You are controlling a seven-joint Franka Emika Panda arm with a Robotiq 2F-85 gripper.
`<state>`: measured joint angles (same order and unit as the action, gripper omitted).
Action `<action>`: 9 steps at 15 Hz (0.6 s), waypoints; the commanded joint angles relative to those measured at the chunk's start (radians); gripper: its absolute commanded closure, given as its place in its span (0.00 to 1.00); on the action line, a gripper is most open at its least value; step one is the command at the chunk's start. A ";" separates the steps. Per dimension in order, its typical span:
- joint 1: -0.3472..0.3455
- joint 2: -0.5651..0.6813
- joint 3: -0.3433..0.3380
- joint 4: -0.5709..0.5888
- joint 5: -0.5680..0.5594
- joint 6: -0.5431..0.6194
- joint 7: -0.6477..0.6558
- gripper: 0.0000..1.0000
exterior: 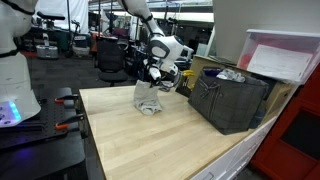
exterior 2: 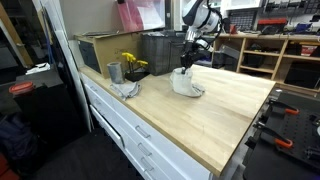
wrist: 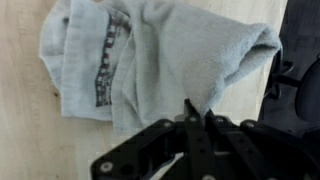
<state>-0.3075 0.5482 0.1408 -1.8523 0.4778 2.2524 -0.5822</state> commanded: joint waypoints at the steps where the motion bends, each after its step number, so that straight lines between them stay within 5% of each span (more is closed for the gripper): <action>1: 0.031 0.007 -0.064 0.006 -0.063 0.003 0.054 0.98; 8: 0.096 0.012 -0.158 -0.043 -0.296 0.023 0.191 0.98; 9: 0.106 0.016 -0.168 -0.049 -0.329 0.025 0.216 0.78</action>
<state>-0.2410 0.5668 0.0128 -1.8717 0.2344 2.2560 -0.4367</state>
